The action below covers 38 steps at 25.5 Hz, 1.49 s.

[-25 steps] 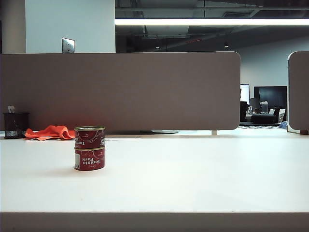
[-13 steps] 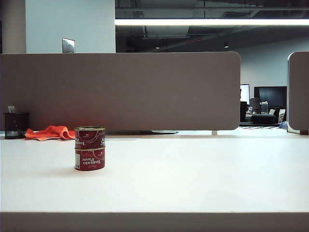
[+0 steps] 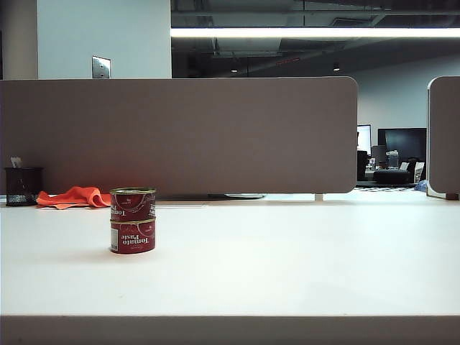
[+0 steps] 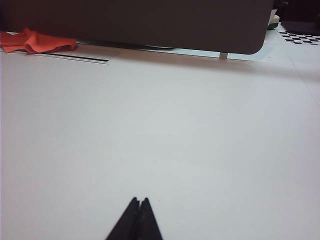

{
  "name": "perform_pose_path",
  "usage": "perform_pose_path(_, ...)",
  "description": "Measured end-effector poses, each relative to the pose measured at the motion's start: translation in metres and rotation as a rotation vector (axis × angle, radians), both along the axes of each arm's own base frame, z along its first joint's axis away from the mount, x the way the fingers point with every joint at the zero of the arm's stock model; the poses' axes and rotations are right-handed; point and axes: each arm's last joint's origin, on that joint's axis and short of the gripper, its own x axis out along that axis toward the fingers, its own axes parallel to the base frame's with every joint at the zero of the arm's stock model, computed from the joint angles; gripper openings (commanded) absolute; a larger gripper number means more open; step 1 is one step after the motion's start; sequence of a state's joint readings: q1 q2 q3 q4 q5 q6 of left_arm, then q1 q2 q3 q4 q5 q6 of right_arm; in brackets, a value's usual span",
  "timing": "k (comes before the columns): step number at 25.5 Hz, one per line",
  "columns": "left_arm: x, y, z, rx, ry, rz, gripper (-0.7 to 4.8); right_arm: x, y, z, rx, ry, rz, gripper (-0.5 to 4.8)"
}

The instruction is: Stack a can of tomatoes on the right onto the can of tomatoes on the left.

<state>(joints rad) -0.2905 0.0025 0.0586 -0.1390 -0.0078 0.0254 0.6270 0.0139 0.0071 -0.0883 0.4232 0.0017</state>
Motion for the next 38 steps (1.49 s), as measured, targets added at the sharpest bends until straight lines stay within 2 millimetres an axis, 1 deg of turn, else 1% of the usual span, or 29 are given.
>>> perform_pose_path(8,-0.001,0.000,-0.009,0.028,0.094,0.000,-0.05,0.000,0.000,0.000,0.000,0.000,0.000,0.00)
perform_pose_path(16,-0.001,0.000,-0.010,0.030,0.101,0.000,-0.05,0.000,-0.001,0.000,0.001,-0.001,-0.006,0.00)
perform_pose_path(20,-0.001,0.000,-0.010,0.030,0.100,-0.001,-0.05,0.002,-0.006,0.001,0.006,-0.009,-0.062,0.00)
perform_pose_path(21,-0.001,0.000,-0.010,0.030,0.101,0.000,-0.05,0.004,-0.010,0.001,0.006,-0.009,-0.112,0.00)
perform_pose_path(24,-0.001,0.000,-0.010,0.030,0.101,0.000,-0.05,0.006,-0.016,0.001,0.006,-0.010,-0.174,0.00)
perform_pose_path(34,-0.001,0.000,-0.010,0.031,0.101,-0.001,-0.05,0.010,-0.028,0.001,0.005,-0.010,-0.314,0.00)
perform_pose_path(38,-0.001,0.000,-0.010,0.030,0.101,-0.001,-0.05,0.011,-0.036,0.001,0.005,-0.010,-0.396,0.00)
